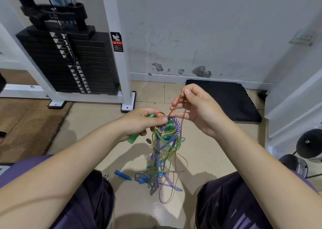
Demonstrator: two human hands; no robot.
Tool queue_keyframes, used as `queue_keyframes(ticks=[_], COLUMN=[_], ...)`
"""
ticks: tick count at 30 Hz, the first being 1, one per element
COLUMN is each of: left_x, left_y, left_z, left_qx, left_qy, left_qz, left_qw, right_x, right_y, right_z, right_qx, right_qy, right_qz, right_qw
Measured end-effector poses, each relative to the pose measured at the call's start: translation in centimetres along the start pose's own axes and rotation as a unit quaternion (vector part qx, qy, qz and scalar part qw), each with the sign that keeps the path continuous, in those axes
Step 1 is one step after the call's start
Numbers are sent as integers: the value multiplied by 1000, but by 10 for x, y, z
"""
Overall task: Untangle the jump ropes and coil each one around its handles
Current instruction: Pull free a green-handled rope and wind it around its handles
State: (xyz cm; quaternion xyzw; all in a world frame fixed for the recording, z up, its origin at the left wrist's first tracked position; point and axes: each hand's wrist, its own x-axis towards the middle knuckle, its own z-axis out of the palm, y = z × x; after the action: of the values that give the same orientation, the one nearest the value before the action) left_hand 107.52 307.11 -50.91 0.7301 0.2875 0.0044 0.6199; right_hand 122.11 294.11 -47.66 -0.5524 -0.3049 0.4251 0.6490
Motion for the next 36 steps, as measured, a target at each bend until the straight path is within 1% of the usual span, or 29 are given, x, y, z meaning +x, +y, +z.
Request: queue_keyframes(ticks=[3,5,8,10,12,14,15,16,17,20,23,25,27,29,32,34,36], left_x=[0,2,5,8,11,14,15,15,15,10,8,7,6,7,10,13,13], left_y=[-1,-2,-5,-5,-5,-4,-4,-5,-5,-8,-10,-10,-9,-10,-12,-14,-17], left_z=[-1,-3,-5,-3,-3,-9,-15,-20,-24,-21,-14,-13,-10,-6,-3,-4,-5], left_qx=[-5,-2,-7,-11,-11,-23,-35,-43,-44,-21,-11,-18,-9,-6,4,11,18], left_qy=[-10,13,61,91,135,193,211,214,204,153,126,125,115,92,76,83,85], left_qz=[3,10,28,46,56,55,58,65,72,80,81,77,70,60,46,34,15], left_qw=[1000,1000,998,995,989,979,975,974,975,985,989,989,991,994,996,996,996], right_x=[0,1,3,3,3,2,2,1,0,0,0,0,-2,-3,-3,-1,1], right_y=[-1,-1,1,5,7,5,4,3,3,6,9,10,11,11,10,8,-2], right_z=[0,-2,-4,-3,-1,-3,-4,-6,-7,-9,-5,-2,3,7,8,5,0], right_qx=[5,-8,-77,-134,-230,-369,-418,-438,-436,-456,-435,-389,-289,-191,-133,-104,-42], right_qy=[2,14,38,42,46,51,51,47,36,5,3,3,-25,-56,-60,-43,-11], right_qz=[1,4,13,37,53,37,31,37,51,64,51,42,40,43,33,15,-17], right_qw=[1000,1000,996,989,971,927,907,897,898,888,899,920,956,979,989,994,999])
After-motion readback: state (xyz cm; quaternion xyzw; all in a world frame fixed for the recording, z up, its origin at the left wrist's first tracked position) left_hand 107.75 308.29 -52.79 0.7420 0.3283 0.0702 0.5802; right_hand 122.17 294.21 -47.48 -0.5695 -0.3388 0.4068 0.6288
